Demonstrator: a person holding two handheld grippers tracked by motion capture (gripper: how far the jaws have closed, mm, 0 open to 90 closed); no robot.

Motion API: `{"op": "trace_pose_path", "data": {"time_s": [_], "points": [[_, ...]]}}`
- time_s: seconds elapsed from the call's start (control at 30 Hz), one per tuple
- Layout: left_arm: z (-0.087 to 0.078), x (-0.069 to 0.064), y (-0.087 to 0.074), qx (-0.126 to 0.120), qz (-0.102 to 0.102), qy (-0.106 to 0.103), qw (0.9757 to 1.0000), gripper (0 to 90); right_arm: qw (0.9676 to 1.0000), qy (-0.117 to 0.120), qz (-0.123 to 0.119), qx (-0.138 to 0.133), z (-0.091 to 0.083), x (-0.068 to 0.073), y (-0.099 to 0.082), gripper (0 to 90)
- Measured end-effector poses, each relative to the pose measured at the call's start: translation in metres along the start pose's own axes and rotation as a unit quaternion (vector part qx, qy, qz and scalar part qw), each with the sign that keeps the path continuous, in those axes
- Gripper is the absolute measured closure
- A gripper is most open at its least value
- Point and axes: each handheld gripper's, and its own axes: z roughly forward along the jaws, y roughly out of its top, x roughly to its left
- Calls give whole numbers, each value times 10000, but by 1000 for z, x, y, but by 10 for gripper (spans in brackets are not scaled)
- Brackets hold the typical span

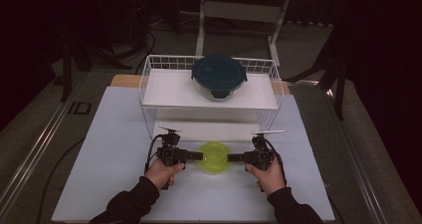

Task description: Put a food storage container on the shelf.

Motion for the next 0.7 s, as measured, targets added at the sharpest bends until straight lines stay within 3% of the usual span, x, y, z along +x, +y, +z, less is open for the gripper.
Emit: {"op": "trace_pose_path", "data": {"time_s": [0.07,0.4,0.53,0.7], "points": [[0,1,0,-6,-46,-49,10000,693,9999,138,71,21,1,0,0,730],[1,-3,-4,28,-85,61,9999,737,9998,204,80,30,1,4,-4,762],[1,-7,-7,76,-34,209,9997,750,9998,206,80,33,-1,9,-7,779],[-3,-12,-12,61,-33,277,9996,780,10000,-2,-94,-30,-4,21,-13,804]]}}
